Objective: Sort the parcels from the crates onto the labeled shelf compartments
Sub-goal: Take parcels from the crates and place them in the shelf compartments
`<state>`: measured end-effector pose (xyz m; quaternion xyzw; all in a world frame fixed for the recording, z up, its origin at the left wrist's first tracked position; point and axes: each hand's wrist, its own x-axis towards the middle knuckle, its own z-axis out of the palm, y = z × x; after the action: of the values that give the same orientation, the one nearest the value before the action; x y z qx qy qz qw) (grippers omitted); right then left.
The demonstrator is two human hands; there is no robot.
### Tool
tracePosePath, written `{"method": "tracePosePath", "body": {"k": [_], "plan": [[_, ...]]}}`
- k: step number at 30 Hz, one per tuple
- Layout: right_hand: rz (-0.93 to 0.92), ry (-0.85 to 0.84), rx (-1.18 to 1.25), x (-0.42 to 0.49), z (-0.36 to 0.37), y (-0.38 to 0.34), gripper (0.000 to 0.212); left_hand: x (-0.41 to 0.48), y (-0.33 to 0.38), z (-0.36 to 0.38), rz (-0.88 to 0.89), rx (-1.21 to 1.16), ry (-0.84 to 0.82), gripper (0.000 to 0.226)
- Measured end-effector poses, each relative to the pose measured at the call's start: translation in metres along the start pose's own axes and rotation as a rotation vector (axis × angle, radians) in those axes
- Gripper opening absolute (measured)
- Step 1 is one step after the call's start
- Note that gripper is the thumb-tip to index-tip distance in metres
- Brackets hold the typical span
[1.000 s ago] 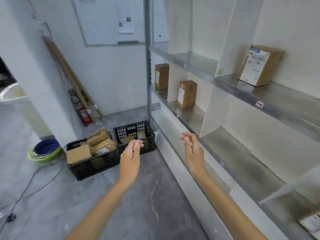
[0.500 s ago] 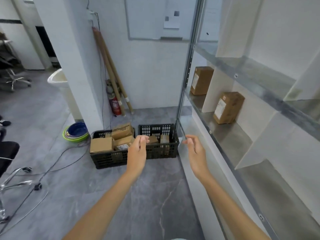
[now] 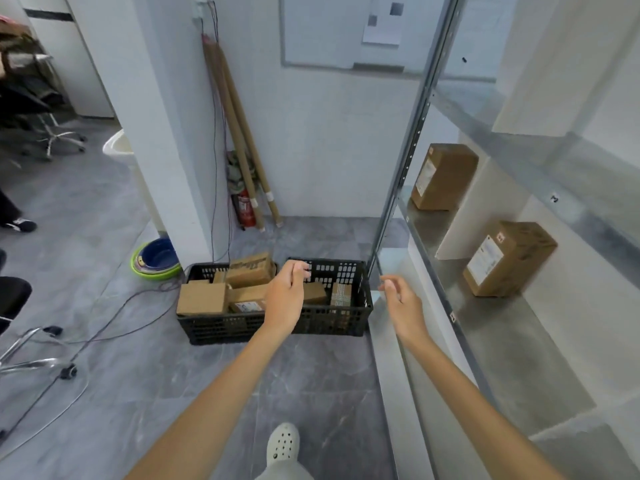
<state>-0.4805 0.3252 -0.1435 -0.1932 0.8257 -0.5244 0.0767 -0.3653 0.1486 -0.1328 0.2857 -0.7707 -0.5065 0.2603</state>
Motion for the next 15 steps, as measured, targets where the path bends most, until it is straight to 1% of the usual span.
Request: {"method": "tracePosePath", "body": {"k": [8, 12, 15], "plan": [[0.083, 0.022, -0.057, 0.123, 0.041, 0.015, 0.02, 0.146, -0.023, 0.03, -0.021, 0.003, -0.098, 0.031], [0.117, 0.037, -0.055, 0.174, 0.058, 0.019, 0.019, 0.208, -0.037, 0.042, -0.024, 0.023, -0.197, 0.031], [0.174, 0.045, -0.056, 0.207, 0.069, 0.028, 0.018, 0.249, -0.049, 0.053, -0.062, 0.035, -0.231, 0.032]]}}
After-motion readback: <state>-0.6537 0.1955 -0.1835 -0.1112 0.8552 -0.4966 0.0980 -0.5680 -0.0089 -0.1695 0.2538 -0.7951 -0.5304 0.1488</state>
